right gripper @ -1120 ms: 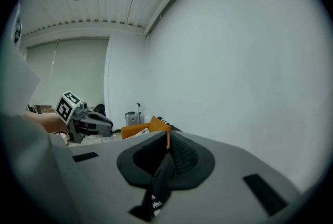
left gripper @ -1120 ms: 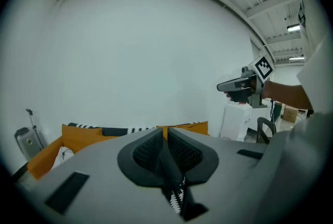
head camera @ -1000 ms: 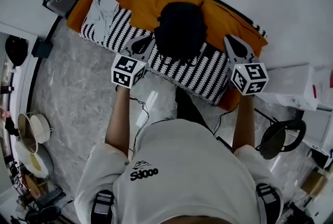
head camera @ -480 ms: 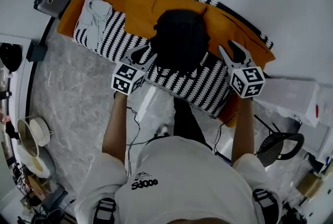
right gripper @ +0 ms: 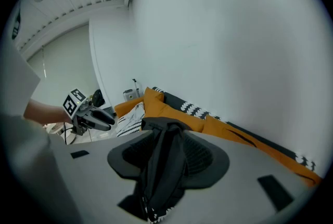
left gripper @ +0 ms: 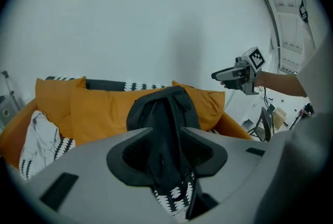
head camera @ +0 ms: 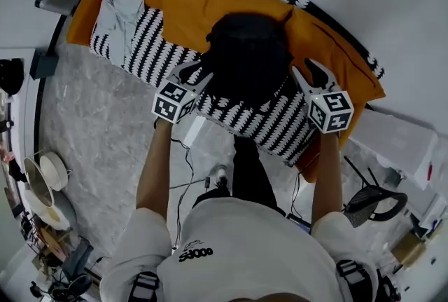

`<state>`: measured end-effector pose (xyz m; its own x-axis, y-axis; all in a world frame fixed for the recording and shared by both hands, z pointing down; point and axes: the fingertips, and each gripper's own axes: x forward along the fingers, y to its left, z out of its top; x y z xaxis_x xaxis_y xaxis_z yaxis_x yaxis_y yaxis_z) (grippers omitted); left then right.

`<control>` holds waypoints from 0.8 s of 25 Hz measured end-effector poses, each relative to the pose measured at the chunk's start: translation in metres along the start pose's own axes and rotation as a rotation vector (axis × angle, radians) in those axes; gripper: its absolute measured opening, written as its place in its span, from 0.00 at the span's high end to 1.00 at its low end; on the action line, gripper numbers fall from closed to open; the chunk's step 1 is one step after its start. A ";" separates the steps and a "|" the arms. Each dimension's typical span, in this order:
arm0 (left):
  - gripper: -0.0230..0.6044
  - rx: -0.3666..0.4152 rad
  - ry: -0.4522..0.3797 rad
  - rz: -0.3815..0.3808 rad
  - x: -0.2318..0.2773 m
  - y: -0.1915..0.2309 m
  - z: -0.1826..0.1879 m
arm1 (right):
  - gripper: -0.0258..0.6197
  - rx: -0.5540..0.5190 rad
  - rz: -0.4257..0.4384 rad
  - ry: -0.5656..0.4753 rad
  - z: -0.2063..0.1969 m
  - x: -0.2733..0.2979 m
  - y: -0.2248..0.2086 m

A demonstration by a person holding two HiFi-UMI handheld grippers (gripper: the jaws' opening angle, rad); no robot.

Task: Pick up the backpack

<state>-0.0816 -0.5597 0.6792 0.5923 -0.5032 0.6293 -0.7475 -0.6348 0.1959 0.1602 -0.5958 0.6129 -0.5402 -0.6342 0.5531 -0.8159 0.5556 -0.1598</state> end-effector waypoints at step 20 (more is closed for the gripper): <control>0.61 -0.248 0.154 -0.079 0.149 0.079 -0.092 | 0.66 0.059 0.142 0.148 -0.073 0.145 -0.047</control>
<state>-0.0800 -0.6309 0.8574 0.6135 -0.3511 0.7073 -0.7625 -0.4964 0.4149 0.1352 -0.6749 0.7600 -0.6180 -0.4634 0.6351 -0.7468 0.5985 -0.2900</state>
